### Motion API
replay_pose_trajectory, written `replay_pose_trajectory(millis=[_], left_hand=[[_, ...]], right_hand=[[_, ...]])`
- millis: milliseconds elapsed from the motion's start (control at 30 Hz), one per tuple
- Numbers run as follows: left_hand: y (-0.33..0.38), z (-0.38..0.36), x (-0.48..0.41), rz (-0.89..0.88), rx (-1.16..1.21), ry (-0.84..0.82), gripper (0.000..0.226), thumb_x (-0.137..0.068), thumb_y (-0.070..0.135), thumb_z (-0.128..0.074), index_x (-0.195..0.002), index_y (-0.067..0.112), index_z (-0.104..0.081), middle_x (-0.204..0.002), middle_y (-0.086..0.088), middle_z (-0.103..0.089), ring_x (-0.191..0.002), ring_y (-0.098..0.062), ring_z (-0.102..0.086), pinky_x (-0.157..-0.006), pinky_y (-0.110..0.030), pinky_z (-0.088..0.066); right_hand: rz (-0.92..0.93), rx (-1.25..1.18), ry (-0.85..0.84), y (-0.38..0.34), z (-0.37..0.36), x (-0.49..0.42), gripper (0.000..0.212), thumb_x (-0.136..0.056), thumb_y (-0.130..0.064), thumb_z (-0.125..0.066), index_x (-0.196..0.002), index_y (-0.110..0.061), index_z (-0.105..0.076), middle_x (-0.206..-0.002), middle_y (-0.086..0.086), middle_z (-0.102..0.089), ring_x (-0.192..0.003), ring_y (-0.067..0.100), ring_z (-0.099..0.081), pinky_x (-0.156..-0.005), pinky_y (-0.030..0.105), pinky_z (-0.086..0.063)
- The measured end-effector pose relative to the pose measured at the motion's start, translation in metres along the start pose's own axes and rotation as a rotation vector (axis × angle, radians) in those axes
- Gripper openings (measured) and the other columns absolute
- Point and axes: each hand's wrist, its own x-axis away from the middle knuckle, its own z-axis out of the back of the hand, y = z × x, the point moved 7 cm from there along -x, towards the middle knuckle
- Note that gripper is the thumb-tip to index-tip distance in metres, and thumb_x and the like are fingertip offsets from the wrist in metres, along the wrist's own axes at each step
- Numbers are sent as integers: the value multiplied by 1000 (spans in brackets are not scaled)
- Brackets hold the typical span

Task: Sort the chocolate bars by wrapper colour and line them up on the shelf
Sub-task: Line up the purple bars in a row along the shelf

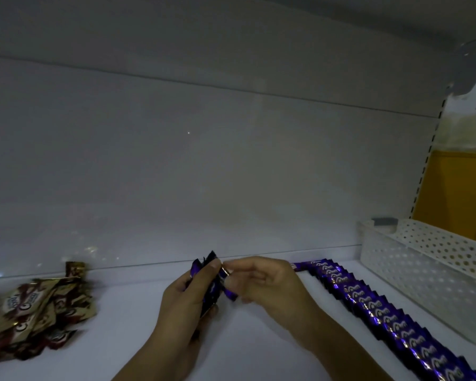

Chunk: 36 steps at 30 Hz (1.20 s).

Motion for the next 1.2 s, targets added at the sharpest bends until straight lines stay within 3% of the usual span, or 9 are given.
replay_pose_trajectory(millis=[100, 300, 367, 467, 533, 700, 900, 1000, 1200], left_hand=[[0, 3, 0, 17, 12, 37, 24, -78, 32, -71, -65, 12, -74, -59, -5, -68, -40, -7, -56, -34, -13, -37], [-5, 10, -8, 29, 44, 77, 28, -78, 36, -71, -97, 16, -72, -75, 11, -74, -64, -3, -70, -49, -21, -48], [-5, 10, -9, 23, 66, 82, 28, -76, 36, -73, -96, 15, -71, -74, 12, -74, -64, -3, -70, -56, -25, -48], [-5, 13, -9, 9, 88, 100, 27, -73, 36, -73, -92, 17, -70, -71, 13, -73, -62, -1, -69, -60, -27, -46], [-6, 16, -10, 2, 101, 108, 29, -71, 38, -74, -92, 18, -71, -70, 13, -73, -62, -4, -69, -59, -26, -47], [-5, 12, -11, 9, 93, 70, 45, -53, 45, -71, -90, 20, -70, -71, 13, -73, -64, -3, -69, -53, -21, -48], [2, 7, -16, 11, 122, 33, 42, -61, 41, -75, -94, 16, -70, -73, 10, -74, -63, -3, -69, -47, -18, -50], [12, -1, -19, 0, 137, 18, 22, -81, 32, -70, -96, 17, -68, -72, 12, -72, -62, -2, -68, -44, -14, -44], [-15, 18, -8, 42, 100, 39, 34, -79, 38, -73, -104, 15, -69, -93, 7, -72, -75, -6, -70, -47, -18, -47]], right_hand=[[-11, 10, 80, 2, 2, 0, 17, -84, 0, -65, -91, -13, -73, -76, 0, -74, -65, 5, -65, -58, 16, -48], [10, -20, 198, 2, 22, -1, 25, -88, 4, -58, -95, -17, -69, -83, 2, -74, -76, 18, -71, -64, 21, -55], [92, 357, 265, 2, 30, -1, 26, -85, 1, -63, -86, -23, -72, -85, -6, -73, -82, 10, -68, -75, 19, -51], [37, 761, 68, 20, 21, -2, 24, -83, -4, -63, -93, -22, -76, -98, -8, -69, -92, 8, -63, -89, 25, -49], [-21, 771, 4, 29, 21, -2, 25, -84, -4, -59, -91, -21, -76, -99, -4, -70, -91, 13, -64, -88, 31, -50], [21, 666, 300, 24, 53, -6, 20, -89, -12, -57, -95, -27, -70, -69, -11, -60, -64, 4, -56, -67, 24, -48], [-39, 829, -10, 43, 29, -13, 26, -85, -47, -61, -109, -38, -67, -72, -35, -52, -71, -13, -49, -69, 6, -33], [-13, 855, 46, 25, 35, -20, 12, -81, -36, -70, -80, -28, -62, -58, -16, -53, -54, -2, -44, -58, 19, -34], [-121, 1021, 214, 46, 39, 3, 13, -82, -36, -61, -81, -26, -53, -76, -7, -60, -75, 17, -58, -65, 26, -38]])
